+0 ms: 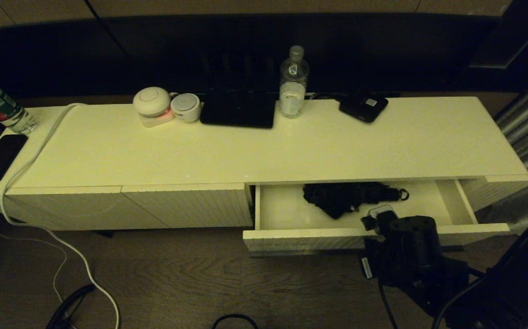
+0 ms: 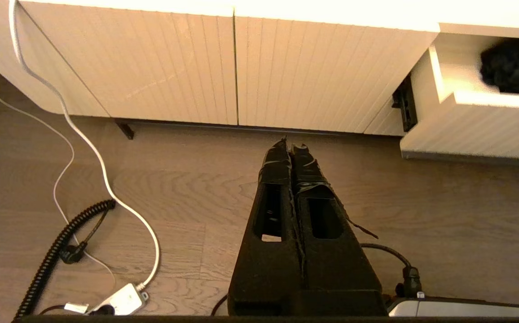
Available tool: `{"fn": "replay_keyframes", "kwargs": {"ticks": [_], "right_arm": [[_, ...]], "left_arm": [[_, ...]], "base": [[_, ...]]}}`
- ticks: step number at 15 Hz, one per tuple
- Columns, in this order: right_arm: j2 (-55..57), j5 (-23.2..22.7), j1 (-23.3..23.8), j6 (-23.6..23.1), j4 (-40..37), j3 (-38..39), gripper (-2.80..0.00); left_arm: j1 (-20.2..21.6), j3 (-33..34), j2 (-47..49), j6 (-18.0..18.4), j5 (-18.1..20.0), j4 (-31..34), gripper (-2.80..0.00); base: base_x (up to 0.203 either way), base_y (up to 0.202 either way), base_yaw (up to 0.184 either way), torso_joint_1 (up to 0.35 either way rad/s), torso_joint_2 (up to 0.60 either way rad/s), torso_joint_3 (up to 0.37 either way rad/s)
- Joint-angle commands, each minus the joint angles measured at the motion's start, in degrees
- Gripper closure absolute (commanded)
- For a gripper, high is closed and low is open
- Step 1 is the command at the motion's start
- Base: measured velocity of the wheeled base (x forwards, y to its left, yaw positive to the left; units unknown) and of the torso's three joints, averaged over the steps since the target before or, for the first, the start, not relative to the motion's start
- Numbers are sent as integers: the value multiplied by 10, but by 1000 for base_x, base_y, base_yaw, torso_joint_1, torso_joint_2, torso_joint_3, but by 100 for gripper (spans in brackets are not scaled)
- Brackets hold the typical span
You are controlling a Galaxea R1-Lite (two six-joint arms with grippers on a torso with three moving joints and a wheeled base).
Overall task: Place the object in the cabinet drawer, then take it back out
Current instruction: Close the drawer
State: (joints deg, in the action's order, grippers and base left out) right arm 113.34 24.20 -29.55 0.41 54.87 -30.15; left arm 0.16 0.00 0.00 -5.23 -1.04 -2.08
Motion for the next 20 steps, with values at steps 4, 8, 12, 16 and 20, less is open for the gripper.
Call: {"fn": "replay_keyframes", "kwargs": {"ticks": [4,8,12,16,20], "right_arm": [[31,7,8,0,28,-35,0],[45,8,19,0,31,-59,0],[55,9,20,-2,62,-78,0],[58,6,20,2,65,-103,0],[70,-3,19,1,99,-124,0]], "left_arm": [[0,0,-1,0,0,0,0],[0,0,-1,0,0,0,0],[0,0,-1,0,0,0,0],[0,1,-1,0,0,0,0],[0,0,-1,0,0,0,0]], "base": [[0,0,0,0,0,0],[0,0,0,0,0,0],[0,0,0,0,0,0],[0,0,0,0,0,0],[0,0,0,0,0,0]]}}
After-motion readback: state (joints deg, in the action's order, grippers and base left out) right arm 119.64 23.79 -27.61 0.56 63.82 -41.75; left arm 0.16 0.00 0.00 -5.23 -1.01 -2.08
